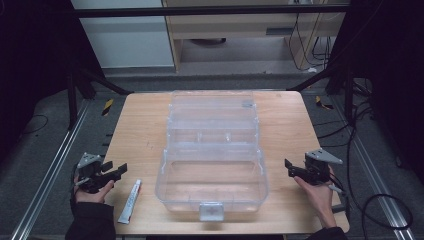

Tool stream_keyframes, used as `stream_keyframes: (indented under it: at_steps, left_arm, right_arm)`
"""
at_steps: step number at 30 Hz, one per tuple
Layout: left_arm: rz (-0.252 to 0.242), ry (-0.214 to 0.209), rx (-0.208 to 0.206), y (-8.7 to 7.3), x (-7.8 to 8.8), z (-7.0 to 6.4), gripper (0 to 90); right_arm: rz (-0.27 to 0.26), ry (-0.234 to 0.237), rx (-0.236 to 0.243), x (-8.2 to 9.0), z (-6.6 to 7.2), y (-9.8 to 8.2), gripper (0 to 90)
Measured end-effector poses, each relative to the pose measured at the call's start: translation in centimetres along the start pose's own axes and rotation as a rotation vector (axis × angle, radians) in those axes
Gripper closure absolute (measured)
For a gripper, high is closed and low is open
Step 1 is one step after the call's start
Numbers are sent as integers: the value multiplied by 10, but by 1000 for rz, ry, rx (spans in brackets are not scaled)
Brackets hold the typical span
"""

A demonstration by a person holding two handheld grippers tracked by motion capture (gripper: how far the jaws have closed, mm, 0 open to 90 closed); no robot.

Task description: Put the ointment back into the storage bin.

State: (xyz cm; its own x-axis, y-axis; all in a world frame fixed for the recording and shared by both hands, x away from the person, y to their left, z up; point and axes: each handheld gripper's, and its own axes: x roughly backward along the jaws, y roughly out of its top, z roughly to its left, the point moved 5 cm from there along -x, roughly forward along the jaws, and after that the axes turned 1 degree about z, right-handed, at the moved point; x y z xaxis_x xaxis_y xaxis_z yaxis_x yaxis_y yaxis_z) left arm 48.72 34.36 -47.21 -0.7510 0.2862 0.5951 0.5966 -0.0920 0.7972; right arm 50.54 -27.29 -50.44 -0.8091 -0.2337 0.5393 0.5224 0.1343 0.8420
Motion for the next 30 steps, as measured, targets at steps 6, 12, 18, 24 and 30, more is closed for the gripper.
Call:
stream_keyframes:
  at_steps: [6, 12, 18, 24, 30]
  left_arm:
    - [44, -29, -53, 9, 15, -7, 361]
    - [113, -43, -125, 13, 27, -15, 365]
    - [174, -37, -180, 11, 26, -21, 376]
    - [259, -61, -216, 4, 23, -34, 383]
    - [333, -72, -222, -2, 19, -39, 403]
  right_arm:
    - [6, 17, 46, 0, 7, 0, 195]
    - [25, 4, 47, 4, 7, -5, 193]
    - [41, 7, 43, 4, 7, -8, 191]
    - [63, 10, 45, 2, 7, -11, 193]
    - [73, 17, 55, 2, 7, -13, 198]
